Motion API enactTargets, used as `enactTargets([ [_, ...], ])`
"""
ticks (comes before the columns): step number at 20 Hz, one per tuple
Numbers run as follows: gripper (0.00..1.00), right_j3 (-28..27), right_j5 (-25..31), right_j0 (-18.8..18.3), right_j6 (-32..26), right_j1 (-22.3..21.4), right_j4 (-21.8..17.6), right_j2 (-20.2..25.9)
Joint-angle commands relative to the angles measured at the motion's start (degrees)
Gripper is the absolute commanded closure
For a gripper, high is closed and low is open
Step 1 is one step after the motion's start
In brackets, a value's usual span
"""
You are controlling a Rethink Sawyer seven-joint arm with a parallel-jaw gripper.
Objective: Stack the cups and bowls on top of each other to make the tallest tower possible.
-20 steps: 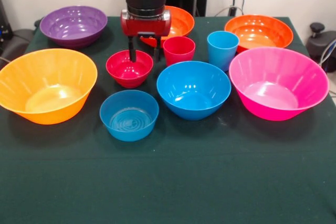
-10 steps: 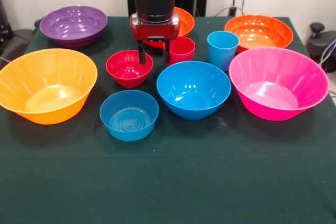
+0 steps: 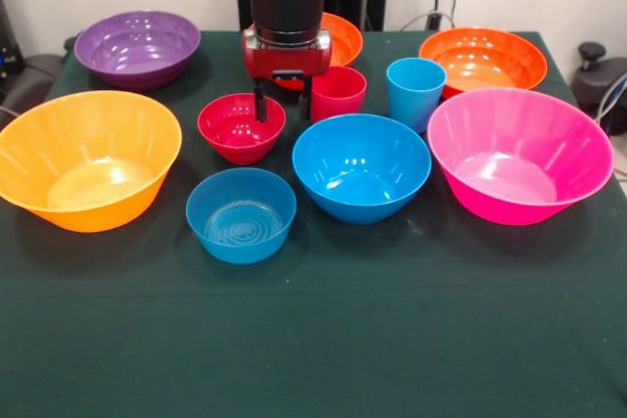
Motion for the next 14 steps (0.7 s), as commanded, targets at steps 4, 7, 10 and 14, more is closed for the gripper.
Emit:
enactTargets([
  [4,0.00,-3.1,-4.8,2.1,4.3,6.8,-4.8,-1.5],
  [7,0.00,-5.7,-2.3,2.2,3.3,7.4,-3.6,-0.2],
  [10,0.00,-6.3,-3.3,2.7,4.0,8.8,-3.2,-0.2],
  [14,0.00,-6.1,-4.8,3.4,5.2,9.6,-2.9,-0.7],
])
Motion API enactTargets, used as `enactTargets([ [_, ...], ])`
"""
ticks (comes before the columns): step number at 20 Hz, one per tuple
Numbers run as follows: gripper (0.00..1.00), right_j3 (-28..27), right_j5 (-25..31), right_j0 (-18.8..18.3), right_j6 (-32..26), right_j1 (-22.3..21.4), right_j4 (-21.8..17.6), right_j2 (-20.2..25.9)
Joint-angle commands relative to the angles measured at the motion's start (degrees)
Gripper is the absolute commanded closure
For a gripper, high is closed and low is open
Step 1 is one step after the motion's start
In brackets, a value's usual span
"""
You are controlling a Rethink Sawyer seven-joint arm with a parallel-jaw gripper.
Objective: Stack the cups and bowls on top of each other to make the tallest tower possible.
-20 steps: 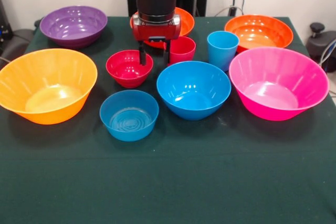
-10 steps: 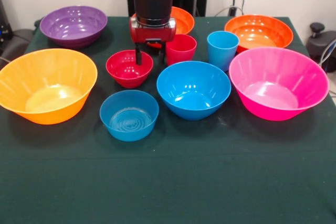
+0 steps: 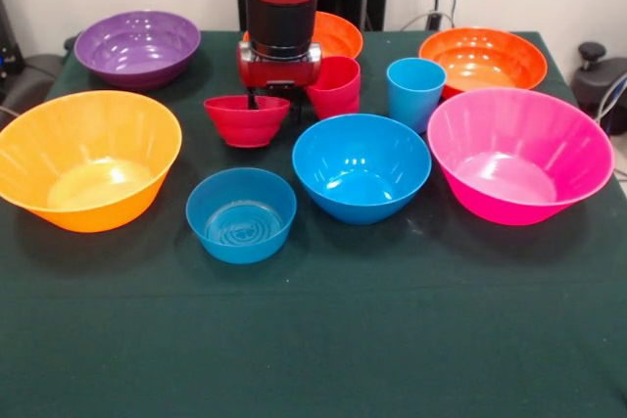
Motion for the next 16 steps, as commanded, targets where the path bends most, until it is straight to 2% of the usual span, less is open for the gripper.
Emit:
enactTargets([
  [1,0.00,-4.5,-2.5,2.5,5.3,5.2,-1.5,2.5],
  [8,0.00,-3.6,-0.5,0.8,4.1,4.4,-0.6,5.2],
  [16,0.00,-3.8,2.9,1.7,4.1,3.0,1.1,5.9],
])
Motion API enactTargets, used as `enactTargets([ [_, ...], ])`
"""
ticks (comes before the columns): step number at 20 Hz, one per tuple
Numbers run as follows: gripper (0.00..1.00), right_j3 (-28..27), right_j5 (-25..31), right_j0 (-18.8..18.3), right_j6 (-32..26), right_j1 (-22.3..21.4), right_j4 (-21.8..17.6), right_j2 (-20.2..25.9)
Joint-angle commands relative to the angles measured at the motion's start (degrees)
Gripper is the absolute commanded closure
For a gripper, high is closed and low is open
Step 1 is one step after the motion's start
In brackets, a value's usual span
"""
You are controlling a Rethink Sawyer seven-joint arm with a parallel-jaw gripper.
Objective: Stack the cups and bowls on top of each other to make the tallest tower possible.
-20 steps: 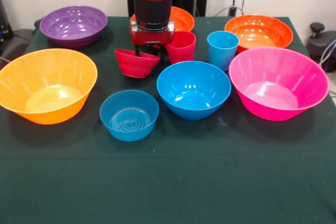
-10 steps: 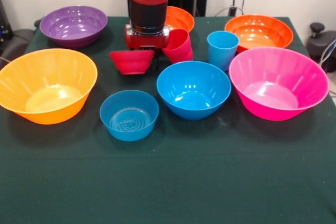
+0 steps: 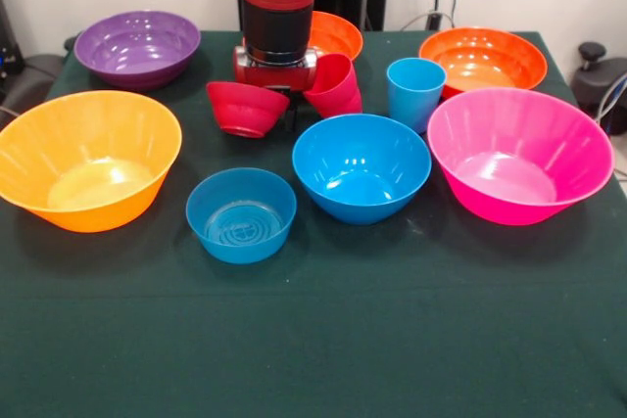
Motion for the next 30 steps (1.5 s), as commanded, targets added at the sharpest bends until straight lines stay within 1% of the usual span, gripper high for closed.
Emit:
enactTargets([
  [1,0.00,-2.8,3.5,1.6,4.5,1.8,1.4,6.6],
  [7,0.00,-3.2,4.8,2.9,5.2,1.4,2.5,6.1],
  [11,0.00,-3.4,5.2,2.7,5.0,1.4,3.1,6.5],
  [17,0.00,-3.5,4.0,2.3,5.0,1.7,3.4,7.2],
  [30,0.00,-5.0,7.1,2.5,3.6,1.3,4.0,7.6],
])
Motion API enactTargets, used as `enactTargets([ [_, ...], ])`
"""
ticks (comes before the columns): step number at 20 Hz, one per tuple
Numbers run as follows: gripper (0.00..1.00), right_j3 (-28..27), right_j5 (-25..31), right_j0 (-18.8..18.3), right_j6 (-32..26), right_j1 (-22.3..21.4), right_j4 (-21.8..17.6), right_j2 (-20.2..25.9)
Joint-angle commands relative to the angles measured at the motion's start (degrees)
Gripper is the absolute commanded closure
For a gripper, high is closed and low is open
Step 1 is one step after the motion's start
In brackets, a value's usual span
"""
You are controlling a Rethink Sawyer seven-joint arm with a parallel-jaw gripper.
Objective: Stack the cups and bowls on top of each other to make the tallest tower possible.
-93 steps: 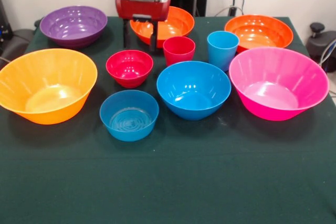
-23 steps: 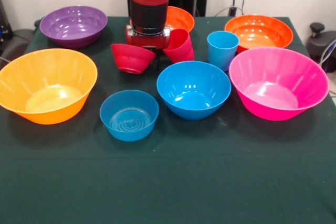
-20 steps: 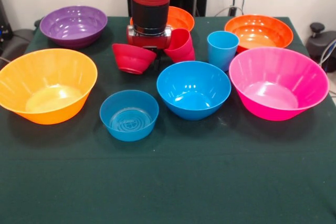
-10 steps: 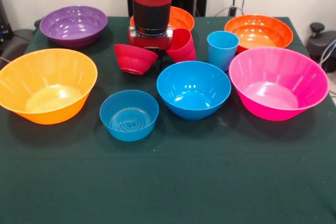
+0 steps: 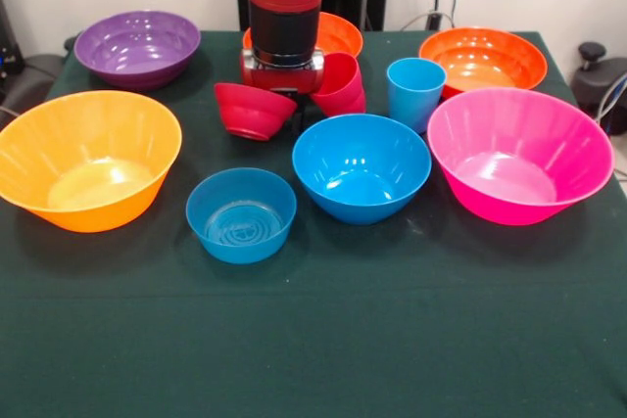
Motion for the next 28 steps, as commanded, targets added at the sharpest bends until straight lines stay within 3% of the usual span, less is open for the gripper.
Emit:
enactTargets([
  [1,0.00,-5.2,7.1,2.0,3.6,1.3,2.7,7.2],
  [19,0.00,-6.4,11.5,3.2,3.4,-0.5,5.4,7.3],
  [28,0.00,-7.9,12.8,3.0,2.4,-0.3,4.7,7.4],
])
